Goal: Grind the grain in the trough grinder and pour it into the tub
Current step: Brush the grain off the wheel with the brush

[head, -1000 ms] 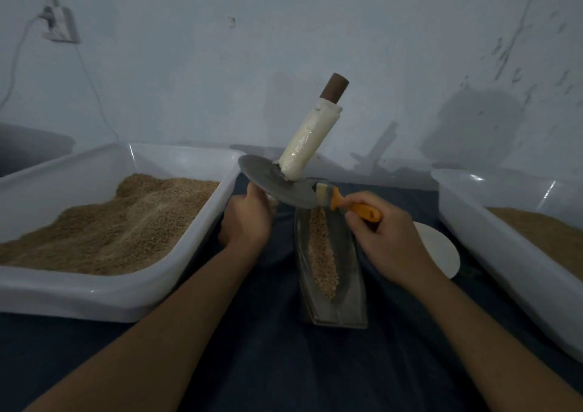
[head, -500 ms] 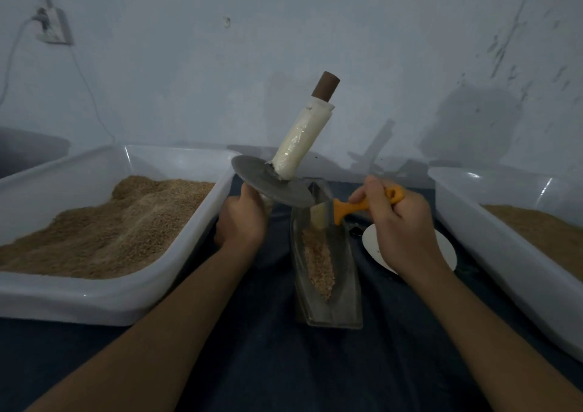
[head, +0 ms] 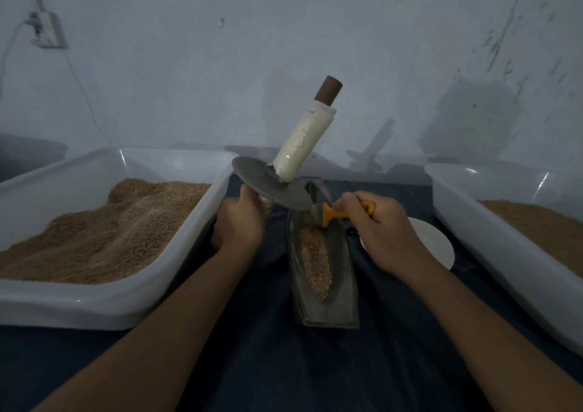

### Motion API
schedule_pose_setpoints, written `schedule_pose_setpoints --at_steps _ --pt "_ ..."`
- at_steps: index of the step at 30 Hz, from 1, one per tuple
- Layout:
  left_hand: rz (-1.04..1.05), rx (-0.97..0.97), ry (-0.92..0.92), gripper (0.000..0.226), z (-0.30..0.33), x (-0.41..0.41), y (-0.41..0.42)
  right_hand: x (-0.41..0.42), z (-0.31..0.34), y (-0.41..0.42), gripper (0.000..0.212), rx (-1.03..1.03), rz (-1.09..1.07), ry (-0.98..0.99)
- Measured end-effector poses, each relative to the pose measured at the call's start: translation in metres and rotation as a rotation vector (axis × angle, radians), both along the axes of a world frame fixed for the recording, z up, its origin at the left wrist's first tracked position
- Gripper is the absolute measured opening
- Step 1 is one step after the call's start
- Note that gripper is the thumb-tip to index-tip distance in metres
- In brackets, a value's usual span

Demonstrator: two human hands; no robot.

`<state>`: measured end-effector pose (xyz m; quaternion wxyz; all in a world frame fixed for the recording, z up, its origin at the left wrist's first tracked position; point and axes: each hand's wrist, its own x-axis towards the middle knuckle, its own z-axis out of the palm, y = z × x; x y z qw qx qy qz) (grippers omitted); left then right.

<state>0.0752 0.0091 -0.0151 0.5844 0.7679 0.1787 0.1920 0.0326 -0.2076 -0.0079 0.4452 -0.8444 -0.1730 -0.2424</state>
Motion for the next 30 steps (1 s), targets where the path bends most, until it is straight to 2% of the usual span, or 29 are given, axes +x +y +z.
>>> schedule_pose_setpoints --at_steps 2,4,7,11,13,15,17,22,27,30 --pt "-0.008 0.100 0.011 0.037 -0.003 0.001 0.001 -0.006 0.008 0.000 0.043 0.080 -0.017 -0.014" --pt "0.012 0.109 0.030 0.025 -0.003 0.000 0.000 -0.010 0.014 -0.001 0.049 0.171 -0.047 -0.043" --pt "0.002 0.121 0.034 0.038 0.000 0.000 -0.002 -0.013 0.018 0.001 0.045 0.233 -0.085 -0.114" --pt "0.001 -0.058 0.000 0.054 0.004 -0.007 -0.005 -0.007 0.009 0.005 0.018 0.021 -0.085 -0.132" --pt "0.007 -0.075 0.001 0.050 0.004 -0.007 -0.005 -0.003 0.003 0.003 0.012 -0.074 -0.069 -0.097" --pt "0.017 -0.049 0.003 0.043 0.005 -0.006 -0.004 -0.001 0.001 -0.001 0.011 -0.065 -0.034 -0.033" --pt "0.025 -0.007 0.012 0.043 0.006 -0.005 -0.003 -0.004 0.004 -0.001 0.017 -0.030 -0.005 0.013" --pt "0.043 -0.013 -0.013 0.039 0.003 -0.004 -0.002 -0.015 0.016 0.000 0.048 0.123 -0.007 0.000" --pt "0.031 -0.075 -0.001 0.045 0.006 -0.009 -0.005 -0.020 0.021 0.001 0.046 0.238 -0.075 -0.098" --pt "0.012 -0.085 -0.001 0.047 0.007 -0.012 -0.006 -0.020 0.014 0.005 0.041 0.109 -0.067 -0.108"
